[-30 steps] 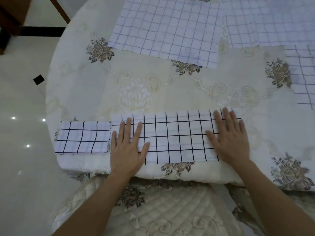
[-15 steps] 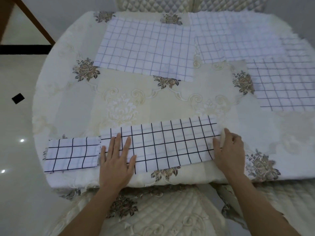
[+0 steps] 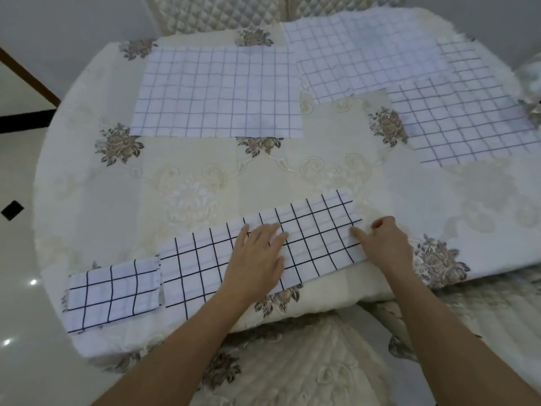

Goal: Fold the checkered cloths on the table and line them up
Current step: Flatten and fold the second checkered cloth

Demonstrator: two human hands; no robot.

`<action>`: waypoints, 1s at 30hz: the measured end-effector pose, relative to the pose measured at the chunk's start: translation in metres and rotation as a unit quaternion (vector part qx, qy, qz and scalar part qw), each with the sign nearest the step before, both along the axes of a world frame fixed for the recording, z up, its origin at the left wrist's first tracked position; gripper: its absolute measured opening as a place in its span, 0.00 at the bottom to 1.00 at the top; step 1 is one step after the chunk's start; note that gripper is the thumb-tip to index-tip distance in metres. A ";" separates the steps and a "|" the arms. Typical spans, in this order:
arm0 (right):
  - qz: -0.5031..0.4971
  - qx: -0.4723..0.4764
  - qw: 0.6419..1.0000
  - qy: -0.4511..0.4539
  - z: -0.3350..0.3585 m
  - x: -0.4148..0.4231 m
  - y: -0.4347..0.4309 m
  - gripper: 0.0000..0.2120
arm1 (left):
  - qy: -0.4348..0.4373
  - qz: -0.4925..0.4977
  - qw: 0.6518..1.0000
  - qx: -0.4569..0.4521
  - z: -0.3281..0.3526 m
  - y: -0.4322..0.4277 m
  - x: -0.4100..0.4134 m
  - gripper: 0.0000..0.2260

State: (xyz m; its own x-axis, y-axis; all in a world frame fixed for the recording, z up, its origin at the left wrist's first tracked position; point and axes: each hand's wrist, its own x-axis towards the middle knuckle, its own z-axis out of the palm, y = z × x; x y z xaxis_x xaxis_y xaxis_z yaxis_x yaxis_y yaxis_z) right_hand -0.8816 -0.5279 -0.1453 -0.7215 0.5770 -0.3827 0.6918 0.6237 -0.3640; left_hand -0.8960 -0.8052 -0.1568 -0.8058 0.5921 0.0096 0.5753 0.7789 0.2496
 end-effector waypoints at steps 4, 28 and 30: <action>-0.006 0.001 1.000 -0.011 0.003 0.000 -0.002 0.26 | 0.024 -0.137 0.990 0.015 0.001 0.060 -0.047 0.18; 0.052 -0.131 0.989 0.049 0.004 -0.008 0.075 0.07 | -0.030 -0.386 0.902 -0.193 0.029 0.224 -0.137 0.15; 0.042 -0.128 0.989 0.055 0.004 -0.008 0.083 0.09 | -0.036 -0.387 0.902 -0.188 0.029 0.232 -0.138 0.14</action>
State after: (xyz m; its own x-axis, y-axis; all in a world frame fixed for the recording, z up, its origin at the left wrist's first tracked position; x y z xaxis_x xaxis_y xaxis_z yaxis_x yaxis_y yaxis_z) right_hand -0.8899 -0.4450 -0.1414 -0.8084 0.4067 -0.4257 0.5887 0.5550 -0.5877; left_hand -1.0336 -0.5737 -0.1281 -0.1395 0.9281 -0.3452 0.9761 0.1875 0.1096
